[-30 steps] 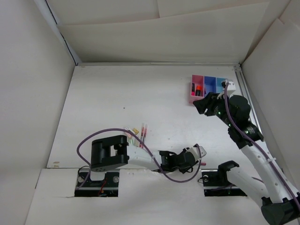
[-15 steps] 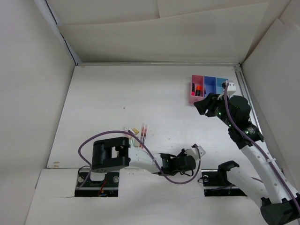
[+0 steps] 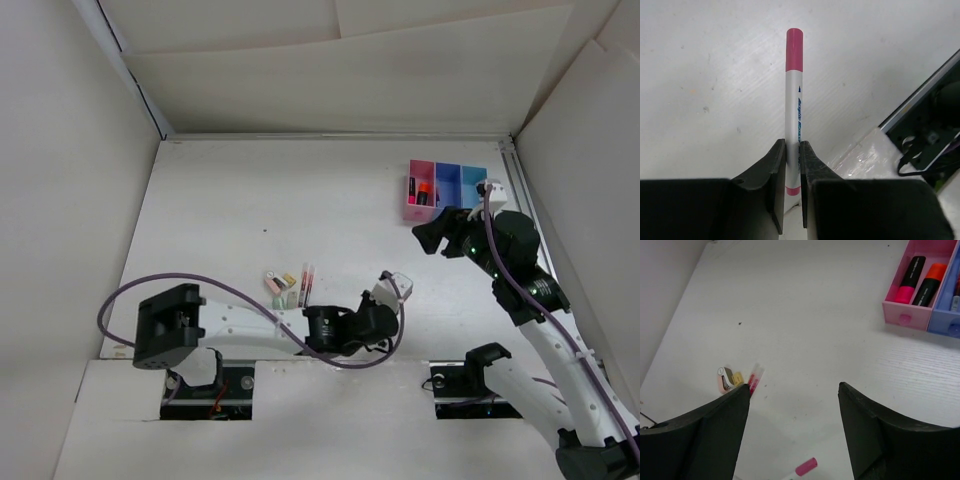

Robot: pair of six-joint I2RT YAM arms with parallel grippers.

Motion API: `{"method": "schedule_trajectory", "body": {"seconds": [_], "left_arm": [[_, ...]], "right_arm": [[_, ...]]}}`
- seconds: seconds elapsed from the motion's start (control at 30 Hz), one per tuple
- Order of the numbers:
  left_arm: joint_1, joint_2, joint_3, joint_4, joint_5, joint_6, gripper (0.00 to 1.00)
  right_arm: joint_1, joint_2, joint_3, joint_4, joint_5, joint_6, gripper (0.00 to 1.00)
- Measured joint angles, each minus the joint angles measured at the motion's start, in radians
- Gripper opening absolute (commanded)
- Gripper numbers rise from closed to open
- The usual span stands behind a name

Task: Sort the stationery into containers
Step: Pick up the pen from the corner of the board.

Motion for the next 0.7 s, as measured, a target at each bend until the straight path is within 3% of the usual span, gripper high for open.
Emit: {"method": "schedule_trajectory", "body": {"seconds": [0.23,0.7], "left_arm": [[0.076,-0.141,0.000,0.048,0.033,-0.069,0.00],[0.078,-0.174,0.011,0.109,0.023,-0.125,0.00]], "right_arm": [[-0.006,-0.013,-0.001,-0.024,-0.064,0.005,0.85],[-0.006,-0.021,-0.108,0.013,-0.254,0.041,0.84]]}}
